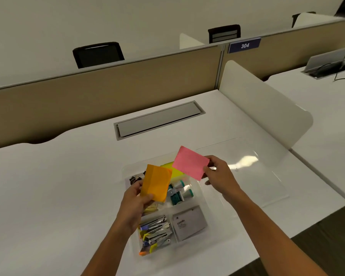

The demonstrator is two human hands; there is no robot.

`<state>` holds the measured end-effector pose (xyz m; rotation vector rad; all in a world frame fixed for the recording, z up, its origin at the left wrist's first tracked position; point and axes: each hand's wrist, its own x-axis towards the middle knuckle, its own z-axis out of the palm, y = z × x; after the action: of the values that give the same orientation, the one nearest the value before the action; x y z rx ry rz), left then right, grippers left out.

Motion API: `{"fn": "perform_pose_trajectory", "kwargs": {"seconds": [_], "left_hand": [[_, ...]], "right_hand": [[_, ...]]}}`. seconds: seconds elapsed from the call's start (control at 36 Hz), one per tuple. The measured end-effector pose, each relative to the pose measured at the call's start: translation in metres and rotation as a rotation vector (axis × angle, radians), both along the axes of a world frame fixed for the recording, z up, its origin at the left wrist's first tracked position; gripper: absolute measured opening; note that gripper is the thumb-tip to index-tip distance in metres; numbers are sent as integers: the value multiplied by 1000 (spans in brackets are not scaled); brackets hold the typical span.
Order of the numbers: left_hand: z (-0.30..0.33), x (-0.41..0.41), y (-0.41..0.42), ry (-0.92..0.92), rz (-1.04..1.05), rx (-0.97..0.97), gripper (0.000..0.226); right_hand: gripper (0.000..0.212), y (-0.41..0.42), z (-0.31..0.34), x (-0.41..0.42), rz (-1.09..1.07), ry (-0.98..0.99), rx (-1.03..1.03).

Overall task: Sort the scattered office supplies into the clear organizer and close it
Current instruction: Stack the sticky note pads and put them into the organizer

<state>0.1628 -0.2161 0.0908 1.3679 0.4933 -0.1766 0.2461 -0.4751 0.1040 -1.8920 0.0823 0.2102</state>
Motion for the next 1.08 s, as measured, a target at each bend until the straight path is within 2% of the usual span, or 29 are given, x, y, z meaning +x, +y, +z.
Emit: {"fn": "perform_pose_trajectory", "kwargs": {"seconds": [0.22,0.53,0.89,0.97,1.08], "left_hand": [[-6,-3,12,8,7,22,44],[-7,-11,23,-17,58,-76,34],[-3,-17,31,-67,178,-61,33],[-2,-16,31,-69,203,-47,32],[-1,-12,27,-54,219,2,33]], "right_hand": [[34,15,1,31,-7,-106,-244],[42,71,-16,52,74,-137,-574],[49,81,-29,57,245,-144,-705],[43,78,-21,52,229,-171,-601],[25,78,-4,31,255,-92,-169]]}}
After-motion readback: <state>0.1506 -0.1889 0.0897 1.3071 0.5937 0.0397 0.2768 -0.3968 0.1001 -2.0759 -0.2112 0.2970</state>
